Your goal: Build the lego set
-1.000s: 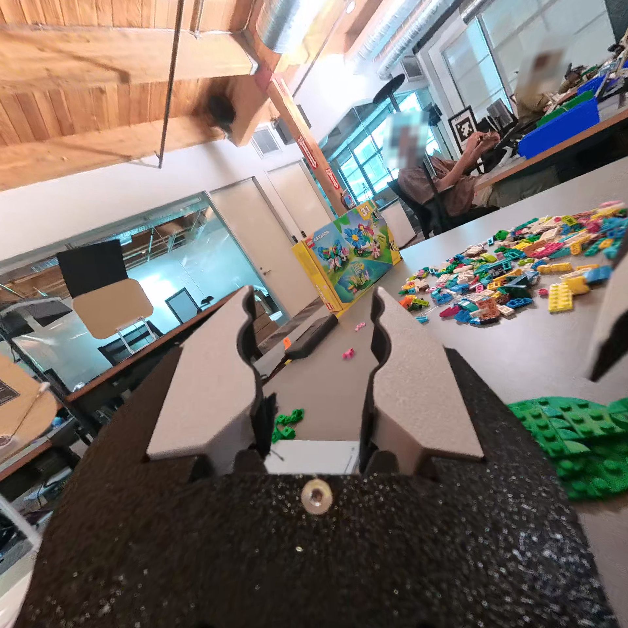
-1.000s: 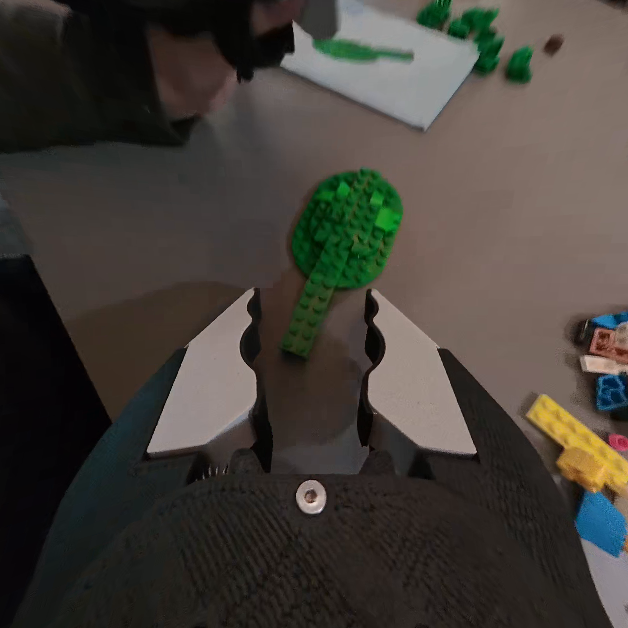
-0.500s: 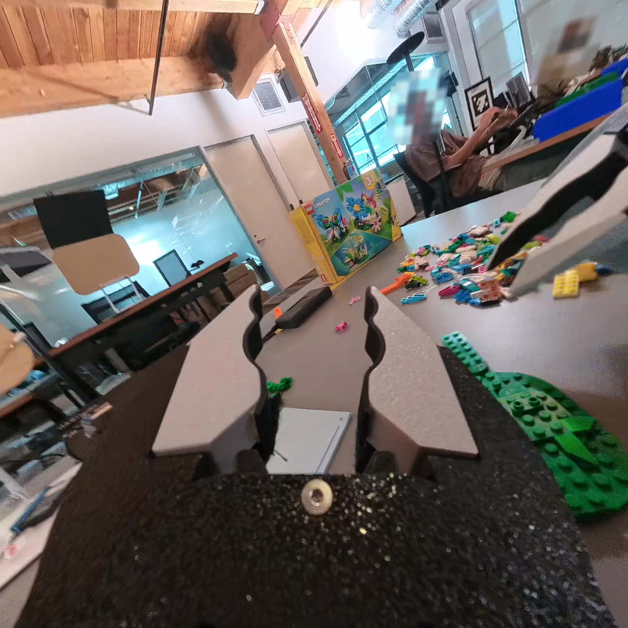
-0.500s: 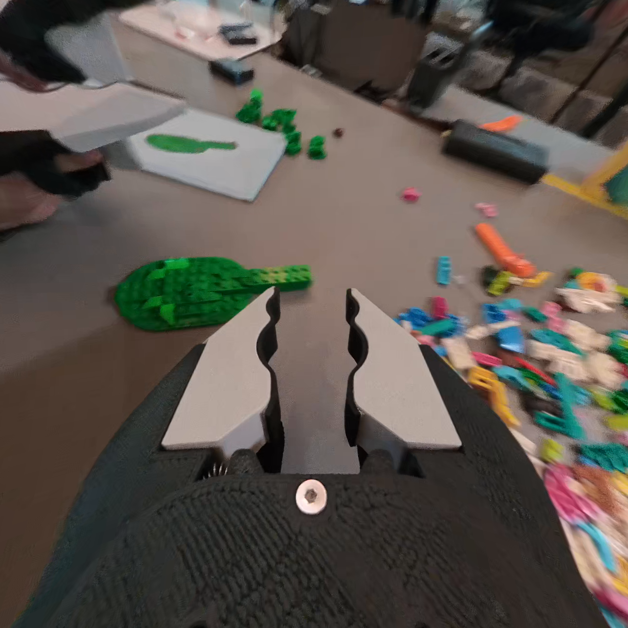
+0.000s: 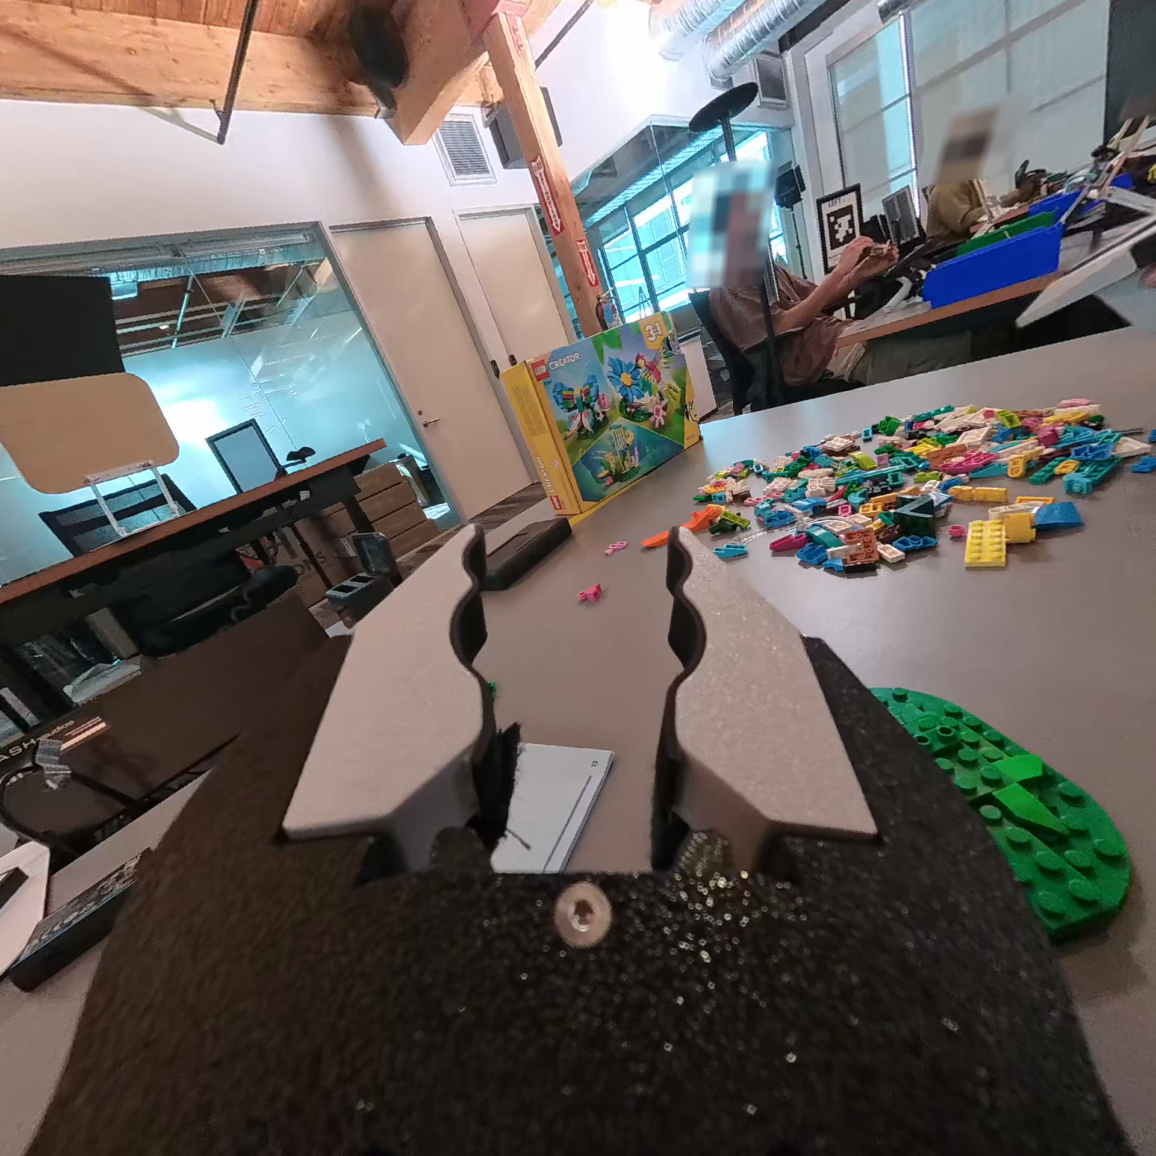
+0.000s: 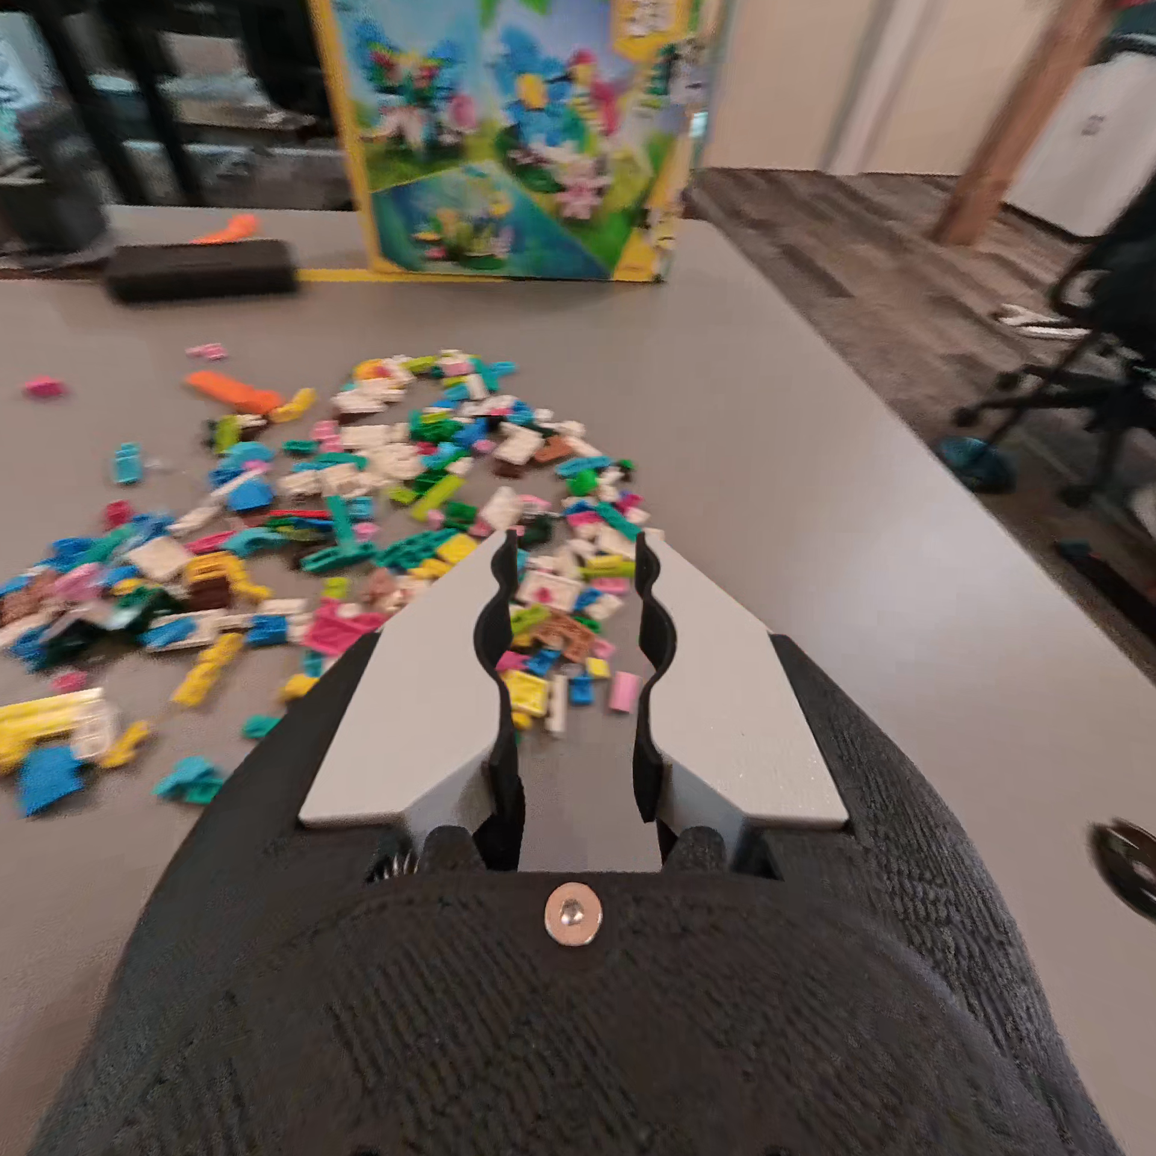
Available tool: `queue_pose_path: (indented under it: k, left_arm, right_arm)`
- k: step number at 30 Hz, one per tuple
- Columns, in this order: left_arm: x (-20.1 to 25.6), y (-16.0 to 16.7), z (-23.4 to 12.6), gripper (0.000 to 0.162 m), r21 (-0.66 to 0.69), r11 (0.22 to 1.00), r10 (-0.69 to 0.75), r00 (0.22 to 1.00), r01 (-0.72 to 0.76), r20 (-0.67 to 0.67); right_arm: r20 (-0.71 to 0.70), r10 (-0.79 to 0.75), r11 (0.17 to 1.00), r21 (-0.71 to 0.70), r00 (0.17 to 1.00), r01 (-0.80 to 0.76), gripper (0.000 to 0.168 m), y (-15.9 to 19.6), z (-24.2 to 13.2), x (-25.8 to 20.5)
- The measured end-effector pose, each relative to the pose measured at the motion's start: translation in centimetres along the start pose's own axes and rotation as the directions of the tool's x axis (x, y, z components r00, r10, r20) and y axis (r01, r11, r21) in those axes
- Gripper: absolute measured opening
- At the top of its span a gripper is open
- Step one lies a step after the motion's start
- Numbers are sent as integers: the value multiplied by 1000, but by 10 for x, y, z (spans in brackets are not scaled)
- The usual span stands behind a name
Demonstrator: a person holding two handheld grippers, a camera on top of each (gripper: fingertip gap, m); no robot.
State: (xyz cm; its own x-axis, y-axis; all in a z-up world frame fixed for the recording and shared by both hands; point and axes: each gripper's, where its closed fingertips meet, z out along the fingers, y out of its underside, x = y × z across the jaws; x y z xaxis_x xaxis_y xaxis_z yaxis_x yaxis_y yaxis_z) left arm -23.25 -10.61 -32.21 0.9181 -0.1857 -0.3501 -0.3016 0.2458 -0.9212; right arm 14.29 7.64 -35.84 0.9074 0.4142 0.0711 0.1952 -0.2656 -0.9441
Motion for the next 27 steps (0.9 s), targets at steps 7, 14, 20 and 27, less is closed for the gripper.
queue_pose_path:
  k: [7,14,20,27]
  left_arm:
    - [12,5,3,55,-23,999,-28,997,27,-75]
    - [14,4,4,68,-25,999,-27,997,26,-69]
    - [14,4,4,67,-27,999,-40,996,39,-76]
    - [43,-5,2,66,33,999,-22,971,31,-237]
  right_arm:
    - [-85,100,993,74,991,-94,40,15,-4,39]
    - [-117,102,992,81,988,-93,41,19,-4,49]
    - [-149,230,966,158,962,-207,40,13,-4,65]
    - [-112,260,954,187,959,-236,38,8,0,61]
